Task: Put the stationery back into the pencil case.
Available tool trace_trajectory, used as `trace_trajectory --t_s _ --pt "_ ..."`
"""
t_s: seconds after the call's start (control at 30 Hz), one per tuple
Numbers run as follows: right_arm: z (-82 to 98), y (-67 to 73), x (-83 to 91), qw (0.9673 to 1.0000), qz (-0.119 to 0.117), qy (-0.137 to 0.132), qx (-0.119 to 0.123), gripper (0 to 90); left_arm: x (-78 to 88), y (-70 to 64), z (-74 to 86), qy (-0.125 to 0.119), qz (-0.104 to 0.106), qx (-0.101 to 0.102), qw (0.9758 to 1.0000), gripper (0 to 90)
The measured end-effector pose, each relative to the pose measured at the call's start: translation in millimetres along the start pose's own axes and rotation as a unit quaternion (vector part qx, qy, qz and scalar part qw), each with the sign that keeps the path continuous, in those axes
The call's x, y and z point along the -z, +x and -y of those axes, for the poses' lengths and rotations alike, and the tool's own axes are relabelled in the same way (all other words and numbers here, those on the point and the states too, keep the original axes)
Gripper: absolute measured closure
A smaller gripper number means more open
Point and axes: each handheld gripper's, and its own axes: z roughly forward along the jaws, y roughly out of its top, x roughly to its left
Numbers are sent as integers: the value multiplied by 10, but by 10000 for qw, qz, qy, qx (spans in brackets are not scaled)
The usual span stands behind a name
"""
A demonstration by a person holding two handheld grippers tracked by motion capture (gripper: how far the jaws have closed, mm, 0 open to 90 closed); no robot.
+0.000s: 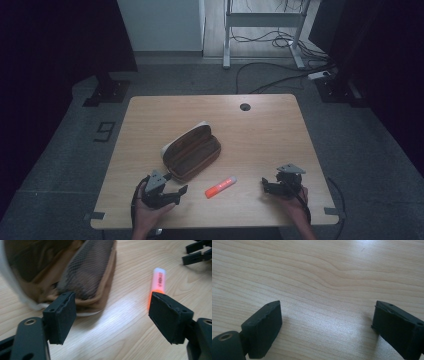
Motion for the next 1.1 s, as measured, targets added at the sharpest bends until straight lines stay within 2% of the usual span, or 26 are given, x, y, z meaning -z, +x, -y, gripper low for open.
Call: trace_trajectory --t_s 0.57,0.9,1.1 --pt "0 0 0 10000 2 -2 -3 86 -221 -257 -57 167 273 -216 9993 274" --pt "0 -1 1 10000 2 -3 -5 87 -459 -495 -122 411 484 -456 9969 309" --pt "0 -1 1 10000 6 -5 -7 88 -608 -568 -139 558 572 -525 9954 321"
